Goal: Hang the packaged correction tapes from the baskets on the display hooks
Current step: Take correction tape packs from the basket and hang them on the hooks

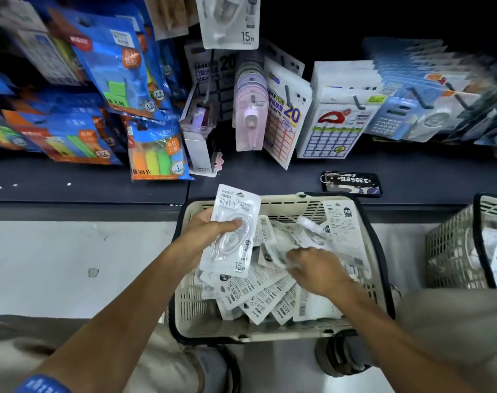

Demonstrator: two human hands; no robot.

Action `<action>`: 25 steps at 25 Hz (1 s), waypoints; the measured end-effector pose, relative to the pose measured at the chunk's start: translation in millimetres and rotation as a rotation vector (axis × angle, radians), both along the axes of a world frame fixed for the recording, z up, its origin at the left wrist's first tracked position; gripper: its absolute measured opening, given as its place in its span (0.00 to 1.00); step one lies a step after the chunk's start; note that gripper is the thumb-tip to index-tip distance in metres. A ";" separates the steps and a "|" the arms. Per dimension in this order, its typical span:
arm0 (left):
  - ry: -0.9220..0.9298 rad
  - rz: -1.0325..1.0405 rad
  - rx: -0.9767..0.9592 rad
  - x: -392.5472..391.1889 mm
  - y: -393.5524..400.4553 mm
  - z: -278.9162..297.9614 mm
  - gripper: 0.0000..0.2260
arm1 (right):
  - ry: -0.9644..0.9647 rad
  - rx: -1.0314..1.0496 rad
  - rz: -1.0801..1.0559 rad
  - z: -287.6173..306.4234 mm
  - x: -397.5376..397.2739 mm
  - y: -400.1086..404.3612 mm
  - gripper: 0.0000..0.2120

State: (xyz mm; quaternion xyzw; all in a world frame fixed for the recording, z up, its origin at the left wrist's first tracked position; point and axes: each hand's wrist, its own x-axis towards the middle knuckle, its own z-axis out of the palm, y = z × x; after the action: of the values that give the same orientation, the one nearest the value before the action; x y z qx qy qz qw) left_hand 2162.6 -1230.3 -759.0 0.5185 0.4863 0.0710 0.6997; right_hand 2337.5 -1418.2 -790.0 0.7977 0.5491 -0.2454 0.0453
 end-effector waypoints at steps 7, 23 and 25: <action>0.062 -0.051 0.134 12.1 -12.6 5.5 0.12 | 0.968 0.641 -0.795 58.4 31.2 22.8 0.09; 0.041 -0.030 0.039 4.1 -5.6 -28.0 0.17 | 0.396 -0.332 -0.212 -5.0 24.2 -17.5 0.17; 0.047 -0.025 0.049 1.0 -0.1 -28.7 0.18 | 0.593 -0.120 -0.290 25.7 31.9 -2.7 0.06</action>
State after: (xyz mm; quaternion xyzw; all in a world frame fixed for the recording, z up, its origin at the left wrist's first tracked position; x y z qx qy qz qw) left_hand 2163.7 -1230.4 -787.7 0.5428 0.4944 0.0619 0.6761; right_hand 2369.5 -1420.9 -764.3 0.7571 0.4038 -0.5026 -0.1051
